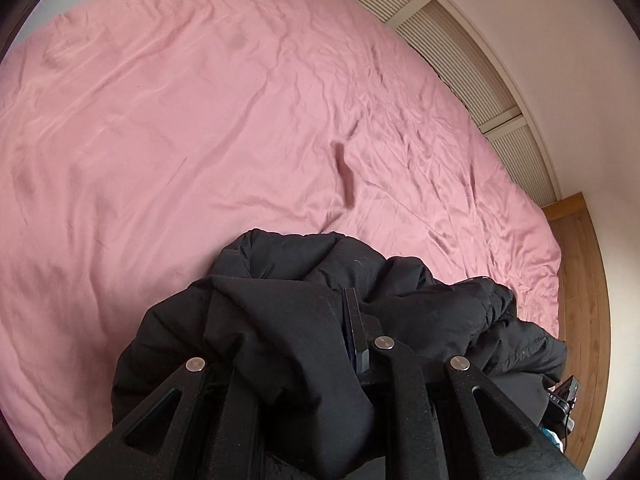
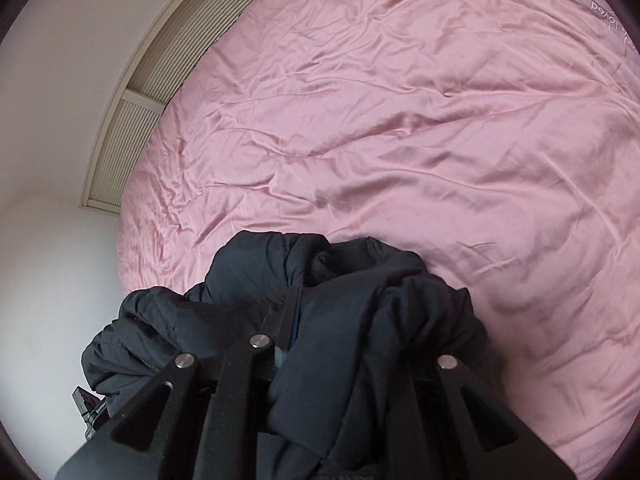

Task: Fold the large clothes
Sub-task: 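Fold the held coat edge over onto the coat body with both grippers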

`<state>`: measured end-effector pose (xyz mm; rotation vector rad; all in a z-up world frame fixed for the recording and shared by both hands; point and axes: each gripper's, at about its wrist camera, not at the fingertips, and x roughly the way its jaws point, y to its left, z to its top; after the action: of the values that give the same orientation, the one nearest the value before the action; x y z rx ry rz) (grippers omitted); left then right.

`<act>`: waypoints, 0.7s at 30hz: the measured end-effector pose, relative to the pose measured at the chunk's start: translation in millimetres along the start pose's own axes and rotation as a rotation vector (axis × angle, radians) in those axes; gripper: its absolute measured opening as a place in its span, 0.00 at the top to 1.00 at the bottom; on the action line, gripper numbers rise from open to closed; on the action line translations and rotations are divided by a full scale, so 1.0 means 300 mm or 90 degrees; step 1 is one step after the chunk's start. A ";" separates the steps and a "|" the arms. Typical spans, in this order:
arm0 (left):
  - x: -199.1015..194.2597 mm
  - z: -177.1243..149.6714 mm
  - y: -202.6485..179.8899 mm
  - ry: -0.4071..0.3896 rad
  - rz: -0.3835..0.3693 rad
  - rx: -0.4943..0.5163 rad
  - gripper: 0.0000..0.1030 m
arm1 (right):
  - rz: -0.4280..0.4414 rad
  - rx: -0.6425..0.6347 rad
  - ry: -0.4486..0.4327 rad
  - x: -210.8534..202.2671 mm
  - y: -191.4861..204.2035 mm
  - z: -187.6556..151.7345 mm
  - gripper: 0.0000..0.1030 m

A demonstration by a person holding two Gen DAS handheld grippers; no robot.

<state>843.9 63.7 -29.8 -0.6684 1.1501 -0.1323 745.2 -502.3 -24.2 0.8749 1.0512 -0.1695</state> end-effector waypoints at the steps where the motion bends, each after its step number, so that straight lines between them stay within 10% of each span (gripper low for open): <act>1: 0.018 0.008 0.000 0.003 0.007 0.004 0.83 | -0.007 -0.002 0.001 0.023 0.005 0.005 0.88; 16: 0.114 0.010 0.063 0.033 0.022 -0.040 0.83 | -0.050 -0.034 0.036 0.184 0.036 0.034 0.85; 21: 0.063 0.006 0.070 0.015 -0.028 -0.067 0.69 | -0.008 -0.022 0.030 0.143 0.024 0.036 0.74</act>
<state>848.5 73.2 -56.2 -0.7877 1.1718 -0.1183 778.5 -493.5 -52.9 0.8453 1.1012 -0.1416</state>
